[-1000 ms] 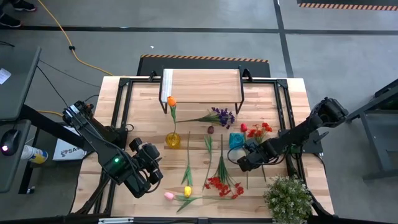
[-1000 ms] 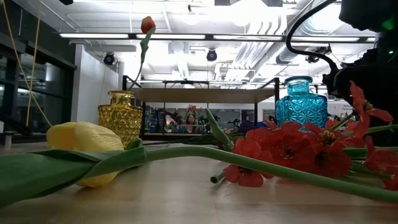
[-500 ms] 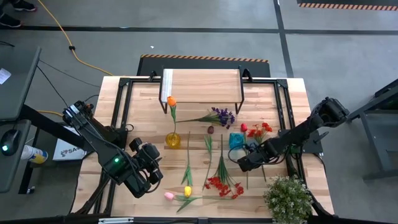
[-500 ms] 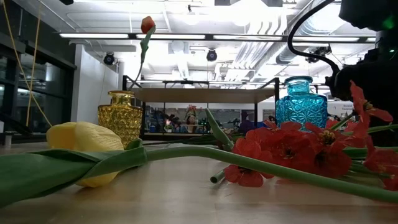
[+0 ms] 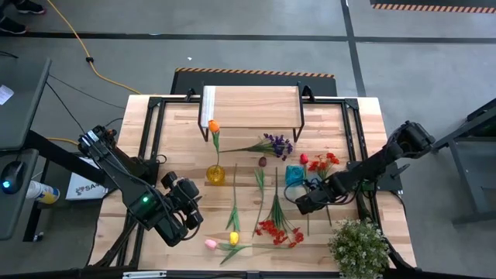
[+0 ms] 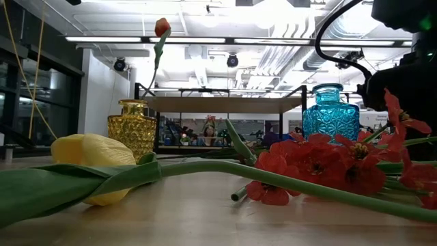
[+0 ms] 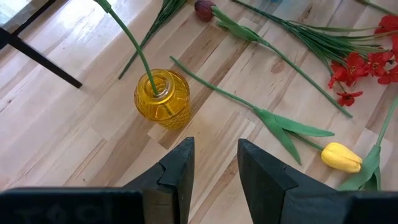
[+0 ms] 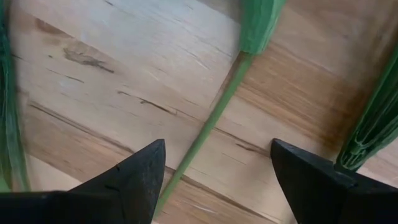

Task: Pick and place flowers into a vace then onto a shelf
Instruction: Put the red tulip into the yellow vase

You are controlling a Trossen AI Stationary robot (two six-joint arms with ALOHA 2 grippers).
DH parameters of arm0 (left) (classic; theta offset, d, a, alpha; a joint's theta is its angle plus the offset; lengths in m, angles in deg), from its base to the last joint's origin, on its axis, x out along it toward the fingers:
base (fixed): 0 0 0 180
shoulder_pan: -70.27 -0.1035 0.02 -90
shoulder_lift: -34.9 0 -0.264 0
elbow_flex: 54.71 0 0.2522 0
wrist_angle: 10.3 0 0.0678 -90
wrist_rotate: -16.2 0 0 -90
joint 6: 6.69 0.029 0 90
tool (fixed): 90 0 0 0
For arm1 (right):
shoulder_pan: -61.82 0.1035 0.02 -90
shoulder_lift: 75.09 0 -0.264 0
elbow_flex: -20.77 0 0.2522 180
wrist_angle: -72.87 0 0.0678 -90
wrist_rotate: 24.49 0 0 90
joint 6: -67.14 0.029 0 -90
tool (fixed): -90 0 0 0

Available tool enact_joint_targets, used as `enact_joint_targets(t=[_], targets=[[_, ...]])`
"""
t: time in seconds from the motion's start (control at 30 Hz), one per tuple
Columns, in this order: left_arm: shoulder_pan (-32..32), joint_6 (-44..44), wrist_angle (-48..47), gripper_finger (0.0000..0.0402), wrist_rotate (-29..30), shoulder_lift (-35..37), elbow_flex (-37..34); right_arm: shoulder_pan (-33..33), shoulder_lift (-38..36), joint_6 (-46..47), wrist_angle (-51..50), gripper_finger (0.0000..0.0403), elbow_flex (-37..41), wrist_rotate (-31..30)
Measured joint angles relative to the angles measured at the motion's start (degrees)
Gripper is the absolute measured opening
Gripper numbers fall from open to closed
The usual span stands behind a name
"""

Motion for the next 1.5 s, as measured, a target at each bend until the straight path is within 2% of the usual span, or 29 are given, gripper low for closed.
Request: enact_joint_targets(t=[0.77,1.5], targets=[[0.0,-0.02,0.22,0.0156,0.85,0.0,0.0,-0.04,0.03,2.19,-8.23,0.0282,0.01,0.49],[0.0,-0.02,0.28,0.0156,1.29,0.0,0.0,-0.04,0.04,3.48,-6.69,0.0281,0.07,0.42]])
